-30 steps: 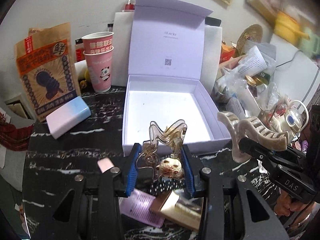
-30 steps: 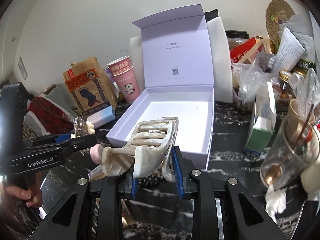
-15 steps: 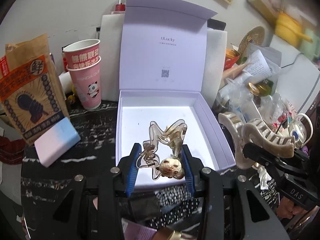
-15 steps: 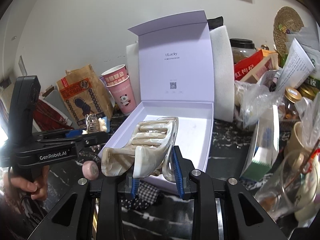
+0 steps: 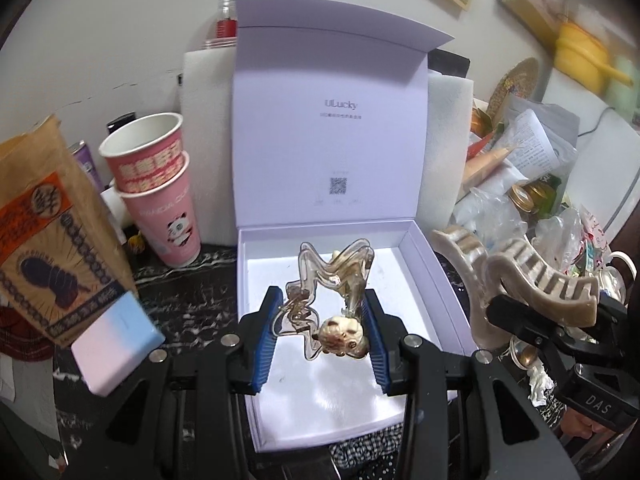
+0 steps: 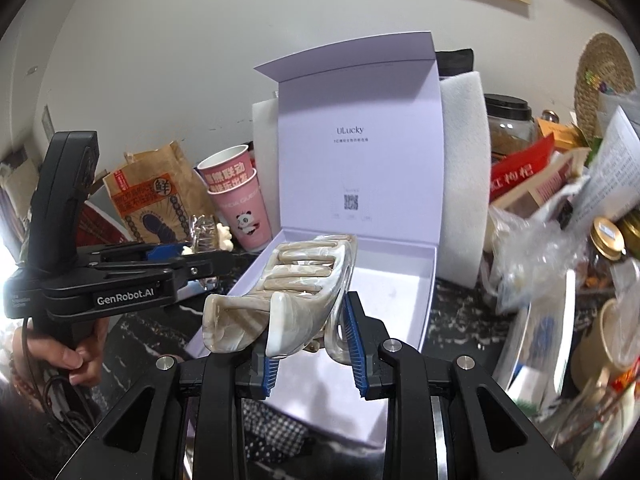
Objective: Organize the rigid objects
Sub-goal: 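Carry both held clips up and over into the open white box, then open both tools to set the clips down inside the white box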
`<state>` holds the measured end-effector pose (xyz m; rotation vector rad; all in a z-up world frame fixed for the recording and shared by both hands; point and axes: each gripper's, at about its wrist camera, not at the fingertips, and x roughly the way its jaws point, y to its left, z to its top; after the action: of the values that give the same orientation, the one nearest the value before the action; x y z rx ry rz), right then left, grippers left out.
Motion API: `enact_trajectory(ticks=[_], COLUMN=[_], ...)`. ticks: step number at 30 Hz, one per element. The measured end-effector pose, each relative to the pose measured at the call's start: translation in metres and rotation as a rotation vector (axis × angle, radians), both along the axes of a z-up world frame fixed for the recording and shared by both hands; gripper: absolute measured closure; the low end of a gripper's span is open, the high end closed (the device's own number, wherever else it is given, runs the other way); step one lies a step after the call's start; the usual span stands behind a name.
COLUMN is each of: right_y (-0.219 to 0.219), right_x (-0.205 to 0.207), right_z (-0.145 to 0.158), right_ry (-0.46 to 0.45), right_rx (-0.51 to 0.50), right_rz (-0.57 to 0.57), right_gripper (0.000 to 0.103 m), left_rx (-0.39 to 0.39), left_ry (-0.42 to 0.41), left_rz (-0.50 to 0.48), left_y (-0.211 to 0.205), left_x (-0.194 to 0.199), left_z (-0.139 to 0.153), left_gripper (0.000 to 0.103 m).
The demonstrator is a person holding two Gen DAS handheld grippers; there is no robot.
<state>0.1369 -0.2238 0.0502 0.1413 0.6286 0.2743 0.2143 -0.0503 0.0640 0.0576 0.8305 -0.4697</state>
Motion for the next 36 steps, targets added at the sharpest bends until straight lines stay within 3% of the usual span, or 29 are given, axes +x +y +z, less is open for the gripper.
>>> enact_trajectory(ticks=[13,36], right_y=[-0.004,0.006], right_x=[0.048,0.108], right_z=[0.005,-0.046], right_ry=[0.033,0.179], right_rx=[-0.020,-0.101], right_rz=[0.004,-0.013], right_gripper=[0.074,0.074], left_rx=[0.042,0.184], left_ry=[0.000,0.093], left_rz=[-0.065,-0.040], left_y=[-0.028,-0.058], left_x=[0.048,0.096], left_z=[-0.001,-0.069], left_gripper=[0.064,0.064])
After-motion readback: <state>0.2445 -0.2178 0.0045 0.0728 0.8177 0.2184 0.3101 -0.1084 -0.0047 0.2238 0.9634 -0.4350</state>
